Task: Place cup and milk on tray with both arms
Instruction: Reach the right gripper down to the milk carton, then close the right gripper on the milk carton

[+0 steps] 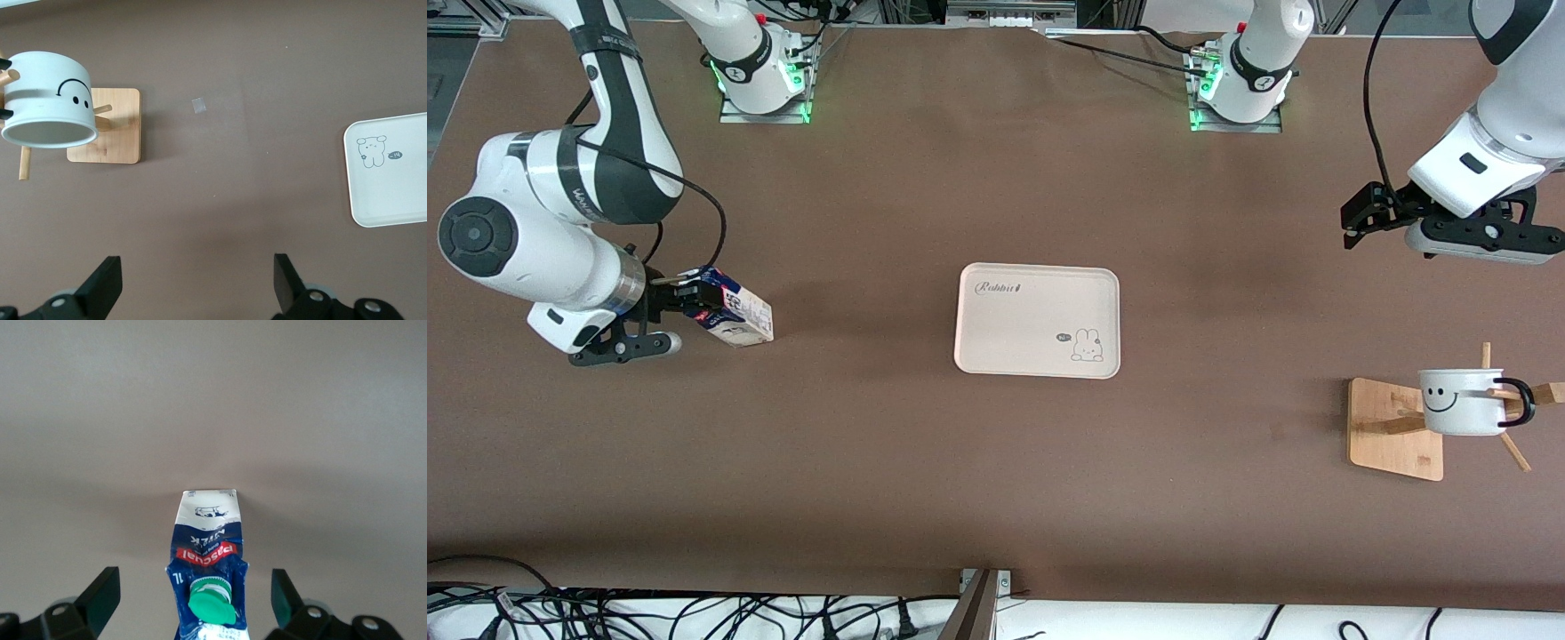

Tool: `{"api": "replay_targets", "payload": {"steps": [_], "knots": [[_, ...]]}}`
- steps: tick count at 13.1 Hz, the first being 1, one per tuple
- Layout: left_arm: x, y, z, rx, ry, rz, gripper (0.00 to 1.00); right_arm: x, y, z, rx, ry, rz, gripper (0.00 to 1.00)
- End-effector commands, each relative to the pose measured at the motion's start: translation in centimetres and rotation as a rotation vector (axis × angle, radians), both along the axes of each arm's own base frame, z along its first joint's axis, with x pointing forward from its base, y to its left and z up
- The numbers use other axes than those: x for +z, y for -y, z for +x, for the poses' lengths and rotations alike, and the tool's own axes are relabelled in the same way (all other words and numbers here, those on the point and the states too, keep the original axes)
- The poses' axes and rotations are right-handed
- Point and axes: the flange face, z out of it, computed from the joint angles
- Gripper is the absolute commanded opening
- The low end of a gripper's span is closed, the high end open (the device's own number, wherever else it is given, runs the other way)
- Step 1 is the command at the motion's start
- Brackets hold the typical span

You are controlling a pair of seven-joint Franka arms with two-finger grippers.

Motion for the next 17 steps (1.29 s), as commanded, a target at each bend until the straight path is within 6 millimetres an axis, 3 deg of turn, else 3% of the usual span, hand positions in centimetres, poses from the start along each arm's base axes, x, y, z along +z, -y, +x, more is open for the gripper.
{"api": "replay_targets", "payload": {"steps": [1,8,12,17], "knots": [[0.6,-0.1,0.5,-0.015,-0.001,-0.024,1.0,-0.5,1.7,-2.2,0.044,0.014,0.008,1.0],[0.6,-0.1,0.5,-0.015,-0.001,-0.024,1.0,-3.6,2.2,-5.4,0.027,0.007,0.015,0.98],[0.6,-0.1,0.5,-0.015,-0.001,-0.024,1.0,-4.0,2.3,-5.9,0.024,-0.002,0.014,0.66],[0.6,-0.1,0.5,-0.015,-0.001,-0.024,1.0,-3.5,2.2,-5.6,0.023,0.0,0.014,0.56]]}}
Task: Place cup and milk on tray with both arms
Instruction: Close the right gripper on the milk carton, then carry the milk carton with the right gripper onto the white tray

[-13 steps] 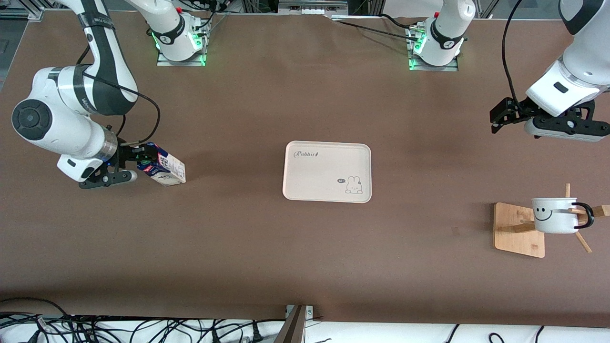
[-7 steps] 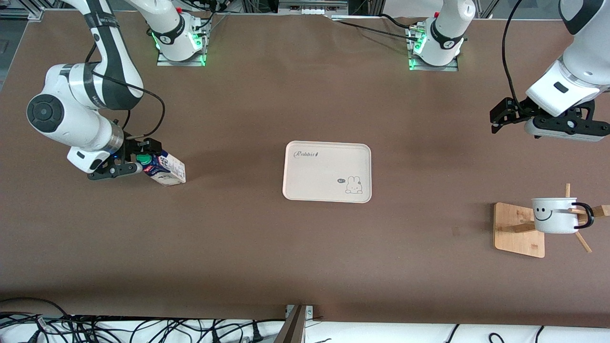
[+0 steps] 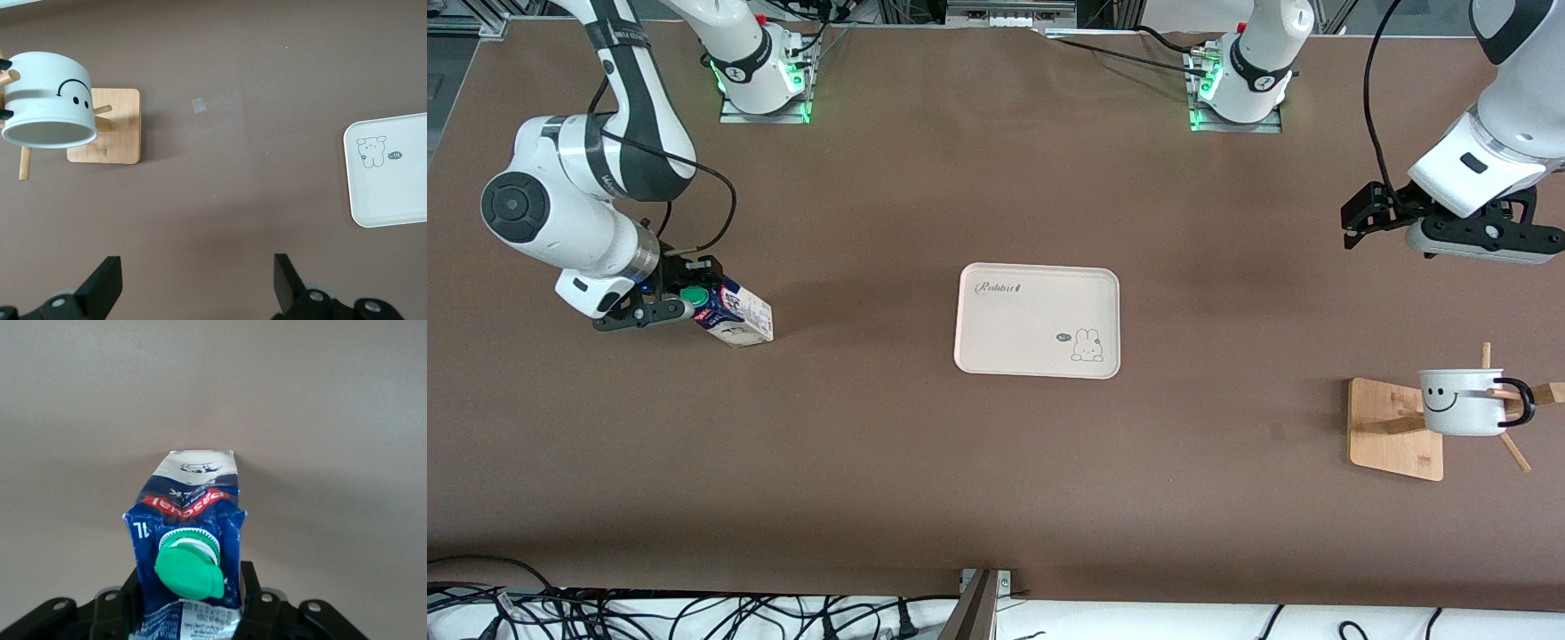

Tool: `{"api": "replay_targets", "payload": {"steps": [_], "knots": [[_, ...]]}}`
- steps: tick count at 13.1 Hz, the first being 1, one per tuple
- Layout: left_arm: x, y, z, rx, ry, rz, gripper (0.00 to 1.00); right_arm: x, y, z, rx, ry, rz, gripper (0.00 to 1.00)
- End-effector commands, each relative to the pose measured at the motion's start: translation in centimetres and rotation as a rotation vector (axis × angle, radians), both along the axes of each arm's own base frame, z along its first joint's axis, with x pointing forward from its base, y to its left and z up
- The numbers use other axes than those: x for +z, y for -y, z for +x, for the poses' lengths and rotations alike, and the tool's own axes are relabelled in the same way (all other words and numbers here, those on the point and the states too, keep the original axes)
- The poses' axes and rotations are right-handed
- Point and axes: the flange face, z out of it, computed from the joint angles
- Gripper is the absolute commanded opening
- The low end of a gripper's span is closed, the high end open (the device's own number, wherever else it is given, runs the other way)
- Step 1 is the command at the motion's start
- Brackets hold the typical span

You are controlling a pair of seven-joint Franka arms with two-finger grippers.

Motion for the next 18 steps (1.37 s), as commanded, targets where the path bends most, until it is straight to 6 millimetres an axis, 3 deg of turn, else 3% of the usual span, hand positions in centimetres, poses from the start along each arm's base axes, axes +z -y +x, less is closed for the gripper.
{"api": "replay_targets", "payload": {"steps": [1,5,7,10,12,16,18], "knots": [[0.6,-0.1,0.5,-0.017,-0.002,-0.024,1.0,1.3,0.1,-0.3,0.002,0.023,0.006,0.55],[0.8,-0.1,0.5,-0.015,0.003,-0.024,1.0,3.2,-0.7,0.8,-0.01,0.045,0.01,0.53],[0.7,-0.1,0.8,-0.015,0.0,-0.024,1.0,5.5,-4.1,1.6,-0.026,0.036,0.008,0.53],[0.7,-0.1,0.8,-0.015,0.0,-0.024,1.0,8.5,-12.5,3.2,-0.088,0.039,-0.002,0.53],[0.7,-0.1,0.8,-0.015,0.0,-0.024,1.0,9.1,-20.2,2.9,-0.136,0.062,-0.007,0.53],[0.7,-0.1,0.8,-0.015,0.0,-0.026,1.0,7.6,-34.4,-0.6,-0.209,0.089,-0.017,0.53],[0.7,-0.1,0.8,-0.015,0.0,-0.024,1.0,6.6,-39.3,-3.1,-0.24,0.098,-0.018,0.53]]}}
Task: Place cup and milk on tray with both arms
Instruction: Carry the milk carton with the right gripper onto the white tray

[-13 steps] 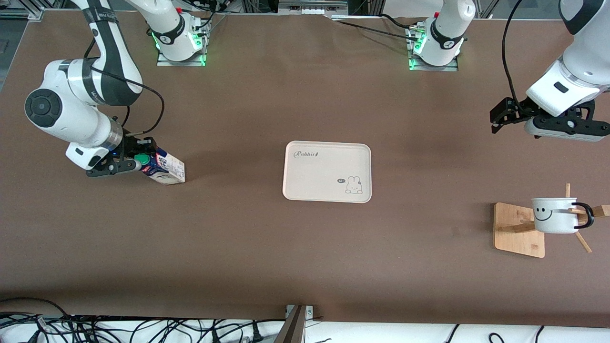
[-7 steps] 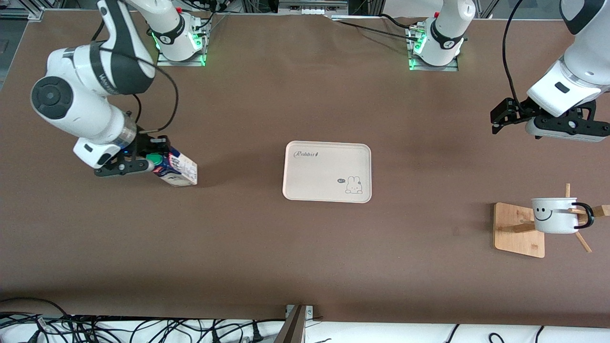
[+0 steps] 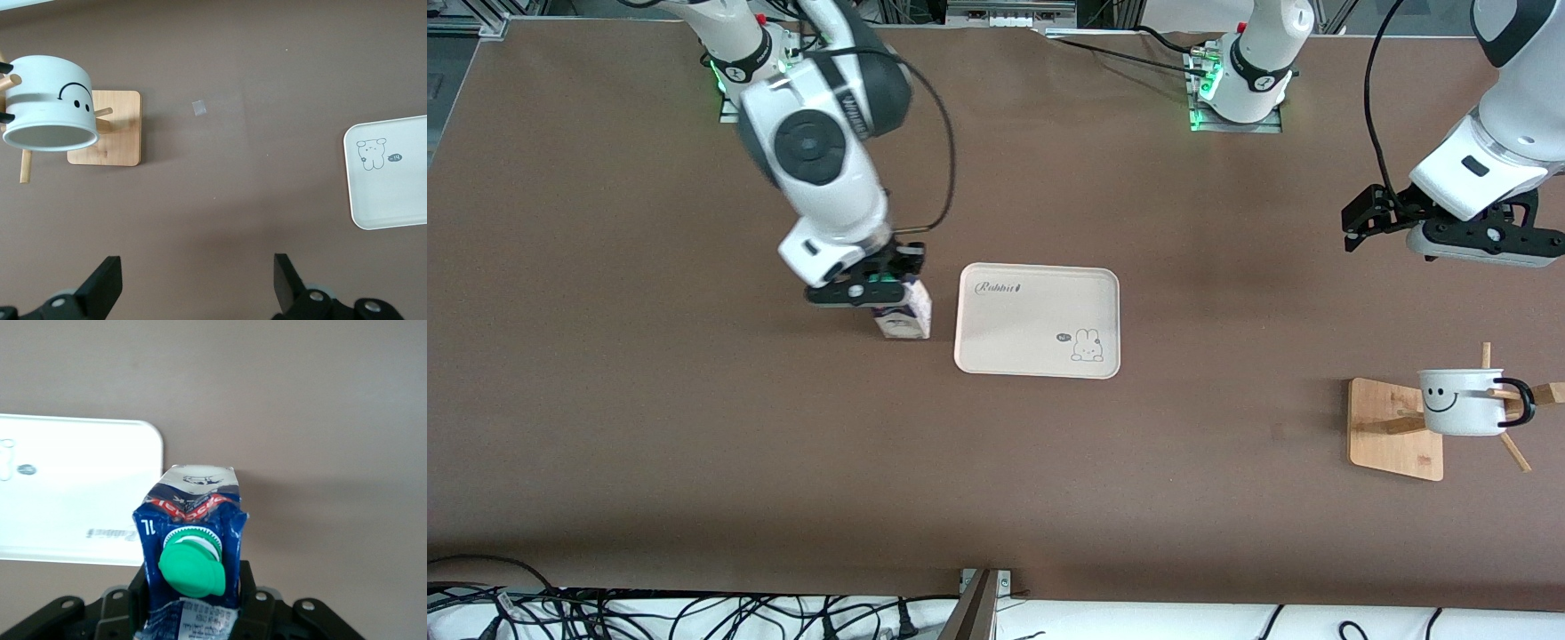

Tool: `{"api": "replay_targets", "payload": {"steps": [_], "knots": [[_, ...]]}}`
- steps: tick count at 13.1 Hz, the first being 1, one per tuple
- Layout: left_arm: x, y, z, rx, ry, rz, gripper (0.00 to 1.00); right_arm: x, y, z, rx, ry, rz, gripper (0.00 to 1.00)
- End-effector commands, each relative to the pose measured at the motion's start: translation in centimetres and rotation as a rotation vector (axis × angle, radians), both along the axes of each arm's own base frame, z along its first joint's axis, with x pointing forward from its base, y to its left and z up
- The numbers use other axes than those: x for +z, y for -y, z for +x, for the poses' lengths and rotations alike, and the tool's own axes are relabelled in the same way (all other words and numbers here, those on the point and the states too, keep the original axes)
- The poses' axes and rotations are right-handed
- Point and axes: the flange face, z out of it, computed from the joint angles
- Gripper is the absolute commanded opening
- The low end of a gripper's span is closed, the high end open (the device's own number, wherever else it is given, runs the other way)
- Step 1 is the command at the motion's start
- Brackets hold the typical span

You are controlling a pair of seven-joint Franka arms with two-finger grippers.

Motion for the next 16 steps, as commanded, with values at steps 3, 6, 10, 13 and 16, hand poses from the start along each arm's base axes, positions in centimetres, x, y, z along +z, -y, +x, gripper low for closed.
{"api": "replay_targets", "payload": {"steps": [3,6,10,13,16], "knots": [[0.6,-0.1,0.5,-0.016,-0.002,-0.023,1.0,-1.7,-8.5,-3.0,-0.065,0.049,0.028,0.53],[0.6,-0.1,0.5,-0.016,-0.002,-0.023,1.0,-4.3,-10.7,-4.1,-0.062,0.063,0.031,0.54],[0.6,-0.1,0.5,-0.016,-0.002,-0.024,1.0,-6.2,-11.3,-4.1,-0.054,0.069,0.023,0.55],[0.7,-0.1,0.5,-0.016,-0.001,-0.024,1.0,-5.7,-11.0,-3.7,-0.052,0.08,0.028,1.0],[0.7,0.0,0.5,-0.017,-0.001,-0.024,1.0,1.1,-7.8,-1.2,-0.092,0.13,0.063,1.0]]}}
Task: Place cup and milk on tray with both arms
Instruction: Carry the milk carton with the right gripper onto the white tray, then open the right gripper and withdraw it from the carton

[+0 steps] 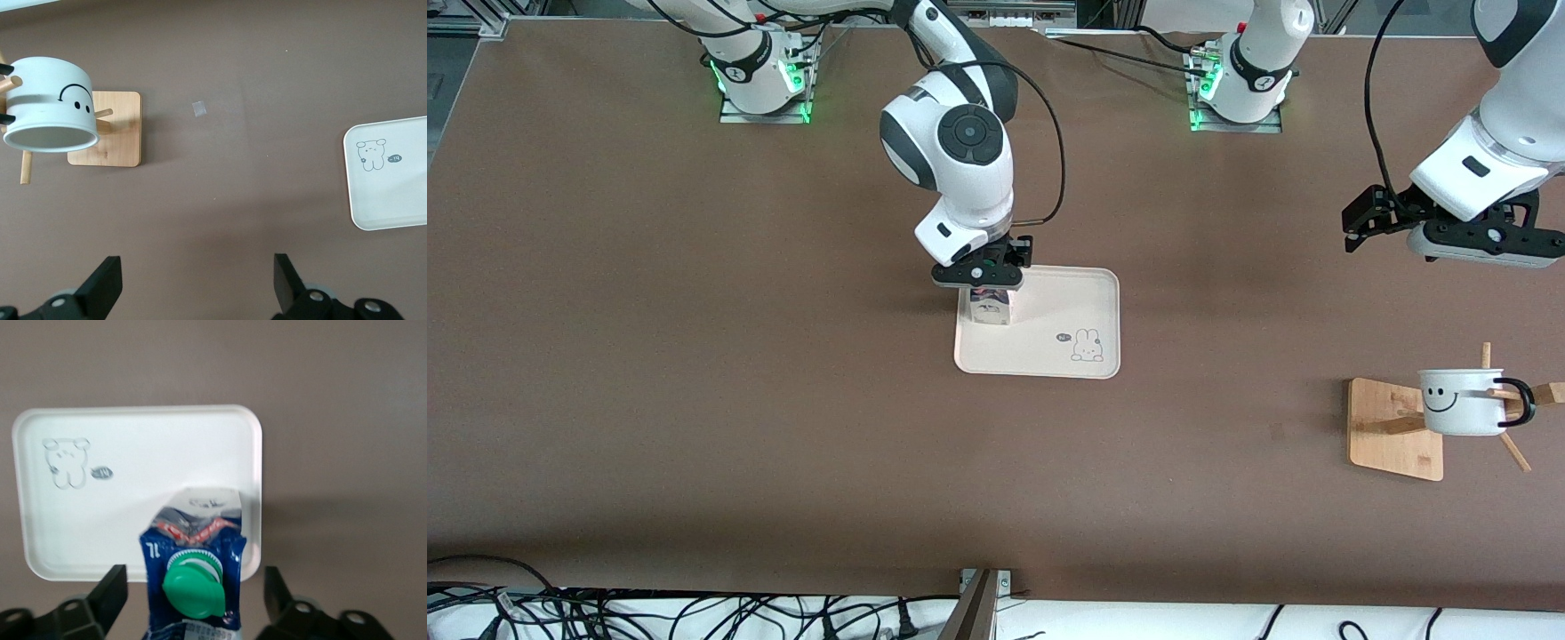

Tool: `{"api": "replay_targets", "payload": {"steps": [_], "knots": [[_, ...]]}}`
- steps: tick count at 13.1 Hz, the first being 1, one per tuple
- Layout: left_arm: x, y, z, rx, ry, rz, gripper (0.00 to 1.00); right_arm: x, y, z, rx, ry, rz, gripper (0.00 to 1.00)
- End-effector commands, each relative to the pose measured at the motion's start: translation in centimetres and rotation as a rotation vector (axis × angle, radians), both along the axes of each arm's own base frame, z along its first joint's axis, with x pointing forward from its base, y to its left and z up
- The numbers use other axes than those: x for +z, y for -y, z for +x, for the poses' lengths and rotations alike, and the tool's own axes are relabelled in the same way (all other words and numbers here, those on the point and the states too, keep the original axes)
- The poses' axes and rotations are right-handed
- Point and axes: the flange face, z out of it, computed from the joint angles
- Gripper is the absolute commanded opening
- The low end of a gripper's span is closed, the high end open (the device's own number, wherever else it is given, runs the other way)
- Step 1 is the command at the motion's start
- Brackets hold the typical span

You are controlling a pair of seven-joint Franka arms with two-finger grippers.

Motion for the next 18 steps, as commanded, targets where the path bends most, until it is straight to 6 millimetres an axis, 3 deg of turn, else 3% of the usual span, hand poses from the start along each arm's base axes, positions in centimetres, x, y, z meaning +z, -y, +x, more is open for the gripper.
{"api": "replay_targets", "payload": {"steps": [1,3,5,7,8,10,14,17,18], "knots": [[0.6,0.0,0.5,-0.017,-0.002,-0.023,1.0,7.4,5.4,2.8,-0.053,0.019,-0.006,1.0],[0.6,-0.1,0.5,-0.016,-0.002,-0.023,1.0,12.0,10.5,4.8,-0.014,0.016,0.007,1.0],[0.6,-0.1,0.5,-0.016,-0.002,-0.023,1.0,16.0,17.6,6.8,-0.014,-0.03,0.053,1.0],[0.6,0.0,0.5,-0.017,-0.002,-0.023,1.0,19.6,24.2,7.5,0.019,-0.034,0.044,1.0],[0.9,0.0,0.6,-0.016,0.004,-0.025,1.0,21.2,26.7,6.9,0.033,-0.05,0.046,1.0],[0.8,-0.1,0.8,-0.014,0.001,-0.026,1.0,22.1,30.6,4.8,0.04,-0.076,0.062,1.0],[0.8,0.0,0.7,-0.015,-0.005,-0.025,1.0,21.4,36.0,0.4,0.051,-0.054,0.021,1.0],[0.9,0.0,0.8,-0.017,-0.004,-0.025,1.0,20.8,42.0,1.6,0.104,-0.046,0.016,1.0],[1.0,0.1,0.8,-0.017,-0.004,-0.025,1.0,20.8,42.3,1.6,0.119,-0.045,0.009,1.0]]}}
